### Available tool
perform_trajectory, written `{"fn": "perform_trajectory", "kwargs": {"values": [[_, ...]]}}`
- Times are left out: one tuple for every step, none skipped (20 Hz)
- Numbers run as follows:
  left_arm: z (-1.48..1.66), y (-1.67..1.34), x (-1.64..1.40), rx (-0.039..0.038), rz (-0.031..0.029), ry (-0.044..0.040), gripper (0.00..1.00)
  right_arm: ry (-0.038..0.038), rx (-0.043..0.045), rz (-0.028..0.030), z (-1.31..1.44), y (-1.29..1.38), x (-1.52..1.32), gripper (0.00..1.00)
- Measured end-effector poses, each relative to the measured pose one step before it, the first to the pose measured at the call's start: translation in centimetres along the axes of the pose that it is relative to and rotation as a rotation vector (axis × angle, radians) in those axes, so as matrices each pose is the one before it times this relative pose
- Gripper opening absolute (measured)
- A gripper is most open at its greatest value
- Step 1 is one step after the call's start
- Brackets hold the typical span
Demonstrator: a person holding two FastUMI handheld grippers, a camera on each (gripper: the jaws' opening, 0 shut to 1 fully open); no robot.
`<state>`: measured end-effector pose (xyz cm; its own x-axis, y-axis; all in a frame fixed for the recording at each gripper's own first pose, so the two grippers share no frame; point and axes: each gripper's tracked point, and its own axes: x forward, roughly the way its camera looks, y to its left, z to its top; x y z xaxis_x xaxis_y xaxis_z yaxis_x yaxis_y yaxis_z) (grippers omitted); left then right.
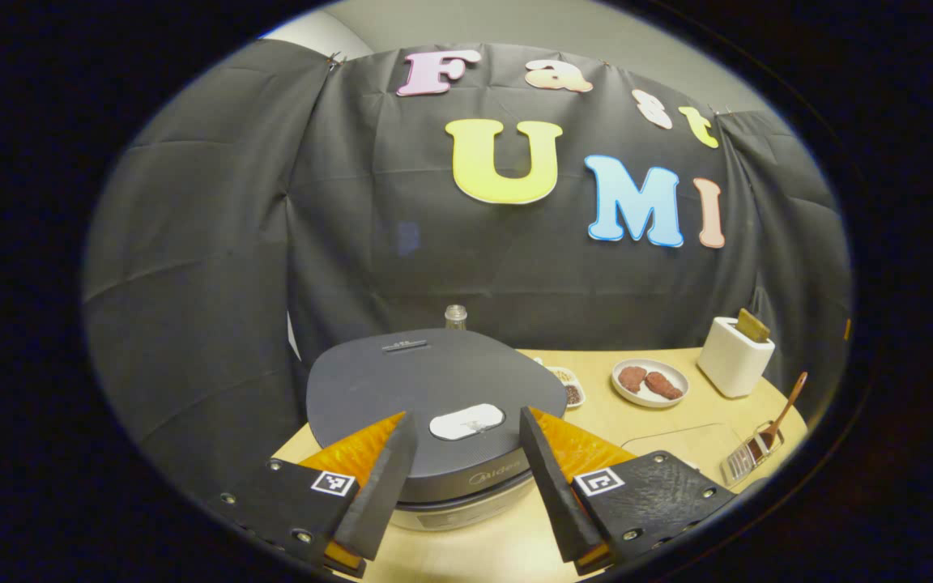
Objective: Close the left gripper, press the button to open the rice cooker; take a wooden spoon from the chopstick holder with the right hand, scoop a spoonful of rice and pour it into the rice cooker, then put the wooden spoon back into the chopstick holder.
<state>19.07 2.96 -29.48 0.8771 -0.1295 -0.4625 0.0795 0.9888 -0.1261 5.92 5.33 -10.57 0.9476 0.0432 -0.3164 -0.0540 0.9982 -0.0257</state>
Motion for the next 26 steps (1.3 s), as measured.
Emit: {"fn": "perform_trajectory", "kwargs": {"values": [[-0.030,-0.070,0.142,0.01273,0.00504,-0.00736,0.82,-0.00184,-0.00102,-0.00110,0.121,-0.064,-0.003,0.98],[-0.115,0.058,0.191,0.01610,0.00540,0.00215,0.82,-0.00118,0.00018,-0.00226,0.013,-0.041,-0.029,0.98],[-0.201,0.019,0.059,0.01402,0.00501,0.00744,0.83,0.00018,0.00118,-0.00122,0.045,-0.010,-0.016,0.98],[0.210,0.133,-0.093,-0.00162,0.00542,-0.00611,0.83,-0.00048,0.00027,-0.00207,-0.039,-0.006,0.020,0.98],[-0.342,0.109,-0.142,-0.01038,0.00148,0.00884,0.83,0.00050,-0.00098,-0.00261,-0.014,-0.015,-0.043,0.98],[0.150,-0.051,-0.075,-0.01042,-0.00380,-0.02379,0.83,0.00015,-0.00049,-0.00332,-0.047,-0.067,-0.032,0.98],[-1.284,-0.100,-0.035,-0.00653,-0.00048,0.04928,0.86,-0.00003,0.00211,-0.00181,-0.098,0.088,-0.032,0.98],[0.636,-0.069,-0.448,0.02073,-0.00004,-0.05082,0.84,0.00135,0.00465,0.00406,-0.105,0.177,-0.090,0.98],[-0.561,0.105,0.280,0.01348,-0.00004,0.02997,0.88,0.00151,0.00410,0.00471,-0.033,0.243,-0.043,0.98],[0.634,-0.178,0.292,-0.01055,0.00217,-0.02696,0.87,0.00005,0.00177,0.00368,0.027,0.198,-0.001,0.98],[0.457,-0.248,0.128,0.00197,-0.00454,0.00836,0.87,-0.00323,0.00123,0.00376,0.193,0.166,-0.031,0.98],[0.278,-0.135,-0.583,-0.00296,-0.00342,-0.01284,0.84,-0.00760,0.00113,0.00361,0.335,0.143,-0.125,0.98],[0.642,-0.296,-0.666,-0.00967,-0.00480,-0.01909,0.84,-0.01171,-0.00071,0.00493,0.442,0.092,-0.188,0.98],[1.148,-0.163,-0.985,-0.00753,-0.00714,-0.02459,0.82,-0.01355,-0.00415,0.00278,0.480,-0.064,-0.199,0.98],[1.437,-0.520,-1.086,0.00305,-0.00540,-0.03184,0.82,-0.01141,-0.00570,-0.00028,0.431,-0.233,-0.173,0.98],[1.390,-0.868,-1.195,0.01368,-0.00907,-0.03435,0.81,-0.01161,-0.00221,-0.00083,0.336,-0.336,-0.273,0.98],[1.302,-1.066,-1.213,0.01856,-0.00874,-0.03357,0.81,-0.01056,0.00260,0.00272,0.392,-0.368,-0.261,0.98],[1.451,-1.318,-1.321,0.01731,-0.00798,-0.03211,0.81,-0.01048,0.00643,0.00387,0.455,-0.266,-0.374,0.98],[1.534,-1.012,-1.003,0.01082,-0.00673,-0.03176,0.82,-0.00961,0.00619,0.00460,0.392,-0.374,-0.294,0.98],[2.677,-0.526,-1.135,0.00672,-0.00260,-0.03159,0.82,-0.01210,0.00553,0.00282,0.352,-0.570,-0.420,0.98],[1.543,-0.983,-0.953,-0.00163,-0.00442,-0.02515,0.81,-0.01001,0.00132,0.00187,0.337,-0.460,-0.281,0.98],[1.274,-1.046,-0.801,-0.00831,-0.00295,-0.02025,0.81,-0.01381,-0.00103,0.00253,0.434,-0.487,-0.319,0.98],[1.190,-1.061,-1.044,-0.01123,-0.00108,-0.01389,0.82,-0.01207,-0.00416,0.00394,0.328,-0.520,-0.255,0.98],[0.715,-0.868,-0.820,-0.00602,0.00138,-0.00993,0.82,-0.01410,-0.00647,0.00238,0.258,-0.534,-0.360,0.98],[0.851,-0.824,-0.958,-0.00200,0.00299,-0.01031,0.82,-0.01327,-0.00585,0.00511,0.324,-0.503,-0.298,0.98],[0.728,-0.761,-0.958,0.00360,0.00178,-0.00825,0.81,-0.01262,-0.00086,0.00750,0.226,-0.427,-0.278,0.98]]}}
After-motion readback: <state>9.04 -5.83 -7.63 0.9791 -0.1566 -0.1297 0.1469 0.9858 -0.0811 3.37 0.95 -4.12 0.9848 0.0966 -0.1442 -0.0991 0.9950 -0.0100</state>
